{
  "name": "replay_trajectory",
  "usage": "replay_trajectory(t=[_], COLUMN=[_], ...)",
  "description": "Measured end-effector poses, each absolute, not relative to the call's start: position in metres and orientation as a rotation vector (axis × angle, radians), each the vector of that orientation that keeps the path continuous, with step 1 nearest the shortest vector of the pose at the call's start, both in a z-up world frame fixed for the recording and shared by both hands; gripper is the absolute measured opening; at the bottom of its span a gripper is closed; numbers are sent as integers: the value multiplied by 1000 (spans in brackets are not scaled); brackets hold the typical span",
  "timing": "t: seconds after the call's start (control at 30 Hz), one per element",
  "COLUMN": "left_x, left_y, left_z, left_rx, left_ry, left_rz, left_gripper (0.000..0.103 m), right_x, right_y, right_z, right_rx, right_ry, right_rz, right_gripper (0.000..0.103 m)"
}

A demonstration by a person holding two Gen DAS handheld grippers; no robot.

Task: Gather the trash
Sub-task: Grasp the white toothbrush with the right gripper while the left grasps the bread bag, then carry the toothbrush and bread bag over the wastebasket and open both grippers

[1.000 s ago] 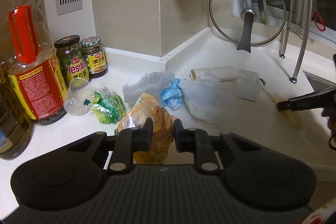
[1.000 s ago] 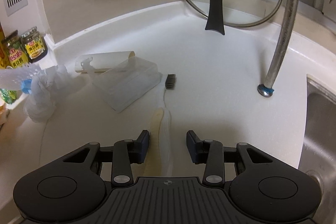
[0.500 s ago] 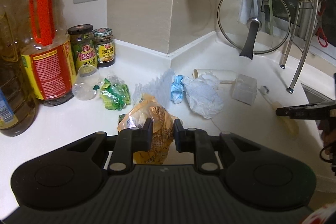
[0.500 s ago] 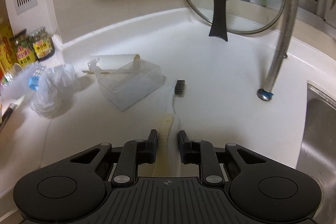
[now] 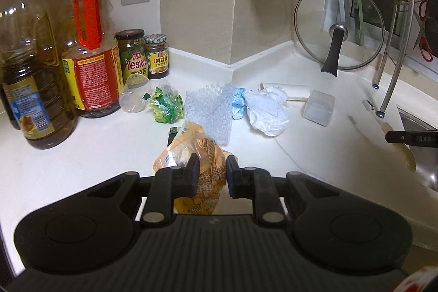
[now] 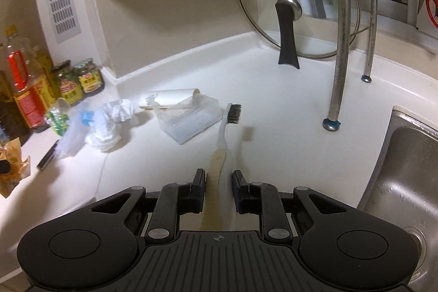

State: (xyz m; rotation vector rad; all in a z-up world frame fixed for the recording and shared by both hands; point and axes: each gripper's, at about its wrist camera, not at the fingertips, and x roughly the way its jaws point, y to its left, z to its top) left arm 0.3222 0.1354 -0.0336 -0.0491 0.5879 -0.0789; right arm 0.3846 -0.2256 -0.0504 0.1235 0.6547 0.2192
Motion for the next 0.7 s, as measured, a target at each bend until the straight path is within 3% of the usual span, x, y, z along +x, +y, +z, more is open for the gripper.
replay_trajectory(t=[0.7], left_x=[200], left_y=[58], left_z=[-16], left_rx=[-95], left_ry=[531], left_rz=[-46], left_gripper=[18], right_x=[286], right_y=[-233], right_z=[-22], right_rx=[209], right_ry=[625], right_rz=[588], right_gripper=[21])
